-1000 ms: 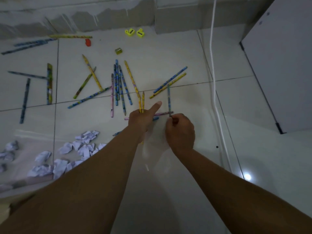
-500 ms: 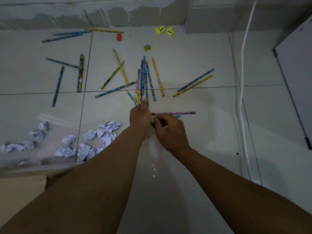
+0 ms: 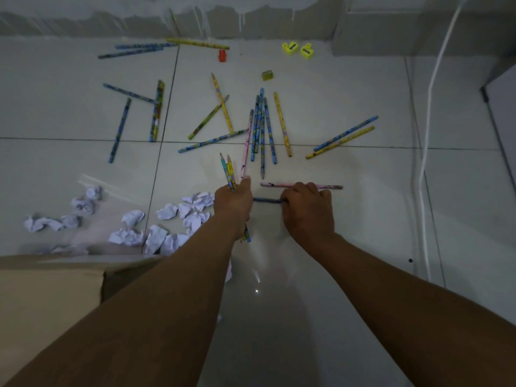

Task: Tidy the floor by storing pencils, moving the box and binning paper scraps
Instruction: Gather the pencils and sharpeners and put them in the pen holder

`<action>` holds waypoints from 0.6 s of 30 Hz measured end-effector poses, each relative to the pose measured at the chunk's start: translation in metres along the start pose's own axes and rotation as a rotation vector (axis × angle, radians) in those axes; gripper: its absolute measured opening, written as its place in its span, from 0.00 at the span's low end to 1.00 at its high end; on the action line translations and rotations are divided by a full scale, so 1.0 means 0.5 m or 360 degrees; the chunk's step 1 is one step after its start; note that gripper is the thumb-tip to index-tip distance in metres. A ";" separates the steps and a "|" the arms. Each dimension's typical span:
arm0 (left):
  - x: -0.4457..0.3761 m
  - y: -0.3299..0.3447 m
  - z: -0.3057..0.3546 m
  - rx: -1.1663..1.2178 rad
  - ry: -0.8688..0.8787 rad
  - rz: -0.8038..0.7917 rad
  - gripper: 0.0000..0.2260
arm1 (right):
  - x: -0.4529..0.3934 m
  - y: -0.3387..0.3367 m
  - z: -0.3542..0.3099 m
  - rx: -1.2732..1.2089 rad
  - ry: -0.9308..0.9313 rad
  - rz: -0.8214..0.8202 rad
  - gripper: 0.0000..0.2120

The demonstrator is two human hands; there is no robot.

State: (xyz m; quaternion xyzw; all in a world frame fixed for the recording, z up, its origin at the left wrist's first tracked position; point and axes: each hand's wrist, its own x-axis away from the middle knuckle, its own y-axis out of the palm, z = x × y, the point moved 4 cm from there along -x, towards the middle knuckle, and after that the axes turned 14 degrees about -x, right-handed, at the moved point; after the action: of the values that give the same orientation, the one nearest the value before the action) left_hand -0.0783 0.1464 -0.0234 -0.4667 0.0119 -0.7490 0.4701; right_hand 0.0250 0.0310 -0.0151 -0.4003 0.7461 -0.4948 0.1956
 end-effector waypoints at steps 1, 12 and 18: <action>0.001 -0.002 0.000 -0.0061 0.0017 -0.0002 0.23 | 0.000 0.000 0.000 -0.0041 0.0041 0.0005 0.08; 0.000 0.013 0.052 -0.0087 0.0338 0.0117 0.21 | -0.009 -0.014 -0.057 -0.1031 0.0048 0.0148 0.07; -0.019 0.014 0.037 -0.0238 0.0255 0.0116 0.23 | -0.007 -0.026 -0.015 -0.0365 -0.0135 0.0275 0.17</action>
State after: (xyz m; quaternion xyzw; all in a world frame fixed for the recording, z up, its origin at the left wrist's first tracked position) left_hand -0.0592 0.1570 -0.0225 -0.4385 0.1223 -0.7634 0.4583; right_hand 0.0275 0.0356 -0.0006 -0.3749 0.8205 -0.3702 0.2219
